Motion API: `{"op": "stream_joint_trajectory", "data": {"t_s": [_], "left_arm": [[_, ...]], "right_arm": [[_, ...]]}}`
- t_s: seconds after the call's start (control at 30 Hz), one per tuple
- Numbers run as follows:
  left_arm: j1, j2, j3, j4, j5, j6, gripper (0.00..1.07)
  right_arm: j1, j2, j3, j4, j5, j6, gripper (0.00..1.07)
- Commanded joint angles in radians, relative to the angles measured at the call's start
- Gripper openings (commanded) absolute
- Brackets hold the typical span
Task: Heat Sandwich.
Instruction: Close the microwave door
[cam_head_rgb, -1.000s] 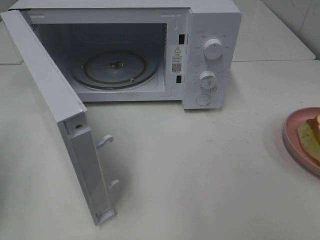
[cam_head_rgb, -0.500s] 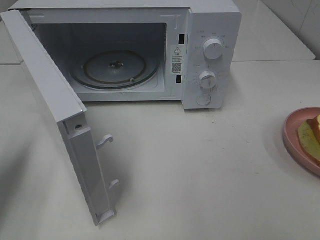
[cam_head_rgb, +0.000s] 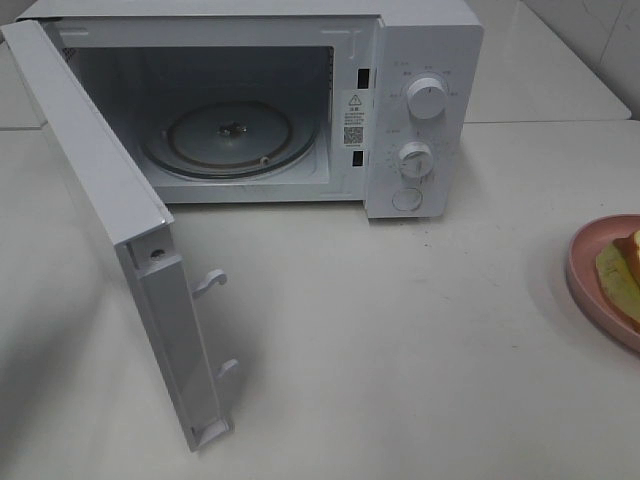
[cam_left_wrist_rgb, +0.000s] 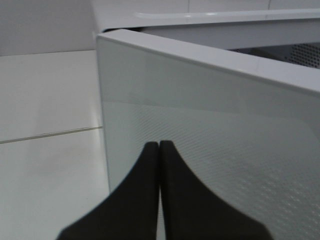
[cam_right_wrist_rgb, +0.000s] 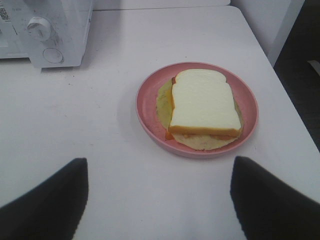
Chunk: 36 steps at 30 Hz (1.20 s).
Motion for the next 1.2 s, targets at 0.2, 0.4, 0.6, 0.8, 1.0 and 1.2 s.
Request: {"op": "stream_joint_trajectory", "data": {"t_s": [0.2,0.4,0.6,0.8,1.0,1.2], "left_arm": [[-0.228,0.105,-0.002,-0.211,-0.050,0.125,0.00],[-0.334,0.165,-0.010,-0.323,-0.087,0.134,0.00],[-0.425,0.205,-0.032,-0.407,-0.101,0.159,0.00],[-0.524,0.257,-0.101,-0.486,-0.106,0.191,0.00],[-0.583,0.317,-0.173,-0.514,-0.106,0.208,0.00],[-0.634,0.377,-0.262,-0.556,-0.096,0.209,0.00]], "right_arm": [[-0.005,-0.026,0.000,-0.002,-0.010,-0.010,0.75],[-0.005,-0.026,0.000,-0.002,-0.010,-0.010,0.75],[-0.005,-0.026,0.000,-0.002,-0.010,-0.010,0.75],[-0.005,-0.026,0.000,-0.002,-0.010,-0.010,0.75],[-0.005,-0.026,0.000,-0.002,-0.010,-0.010,0.75],[-0.005,-0.026,0.000,-0.002,-0.010,-0.010,0.75]]}}
